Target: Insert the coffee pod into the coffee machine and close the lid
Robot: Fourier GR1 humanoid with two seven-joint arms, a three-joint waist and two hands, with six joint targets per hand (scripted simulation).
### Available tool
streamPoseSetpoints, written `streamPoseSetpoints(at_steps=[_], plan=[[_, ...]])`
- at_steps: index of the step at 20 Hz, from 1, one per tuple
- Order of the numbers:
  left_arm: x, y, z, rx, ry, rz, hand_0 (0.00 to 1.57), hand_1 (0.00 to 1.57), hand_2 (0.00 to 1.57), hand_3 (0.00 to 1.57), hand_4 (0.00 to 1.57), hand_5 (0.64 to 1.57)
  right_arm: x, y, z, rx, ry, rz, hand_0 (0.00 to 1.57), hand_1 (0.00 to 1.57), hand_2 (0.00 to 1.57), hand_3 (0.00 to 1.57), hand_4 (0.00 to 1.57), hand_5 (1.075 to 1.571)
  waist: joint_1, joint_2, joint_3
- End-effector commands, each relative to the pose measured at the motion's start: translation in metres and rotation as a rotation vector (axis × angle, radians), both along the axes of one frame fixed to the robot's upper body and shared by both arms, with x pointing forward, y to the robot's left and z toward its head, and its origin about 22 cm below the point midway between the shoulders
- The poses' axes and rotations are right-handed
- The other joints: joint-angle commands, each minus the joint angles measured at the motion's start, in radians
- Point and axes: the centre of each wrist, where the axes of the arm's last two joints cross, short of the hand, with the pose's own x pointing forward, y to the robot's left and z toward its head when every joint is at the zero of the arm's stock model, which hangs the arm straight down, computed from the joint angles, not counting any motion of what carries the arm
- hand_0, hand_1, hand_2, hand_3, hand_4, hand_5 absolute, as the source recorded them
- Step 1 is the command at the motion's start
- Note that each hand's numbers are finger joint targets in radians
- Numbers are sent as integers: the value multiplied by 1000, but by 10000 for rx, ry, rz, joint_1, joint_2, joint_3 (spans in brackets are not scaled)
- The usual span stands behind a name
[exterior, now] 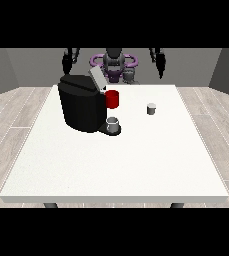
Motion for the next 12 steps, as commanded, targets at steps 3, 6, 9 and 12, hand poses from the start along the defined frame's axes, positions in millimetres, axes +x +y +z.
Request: streamPoseSetpoints(at_steps=[3, 6, 9, 12], plan=[[2, 10, 0, -60, -684, -338, 0, 0, 0, 0, 0, 1571, -7, -7, -9, 99, 317, 113, 0, 0, 0, 0, 128, 1571, -116, -62, 20], [-12, 21, -23, -195, -1502, -818, 0, 0, 0, 0, 0, 1571, -9, 2, -10, 121, 348, 440, 0, 0, 0, 0, 128, 1571, -135, 102, 16], [20, 35, 13, 1711, -1063, -633, 0, 0, 0, 0, 0, 1571, 6, 14, 7, 705, -1269, -991, 0, 0, 0, 0, 95, 1571, -766, 354, 20], [46, 60, 39, 1791, -787, -406, 0, 0, 0, 0, 0, 1571, 5, 20, 1, 704, -1949, -685, 0, 0, 0, 0, 145, 1571, -1100, 851, 22]])
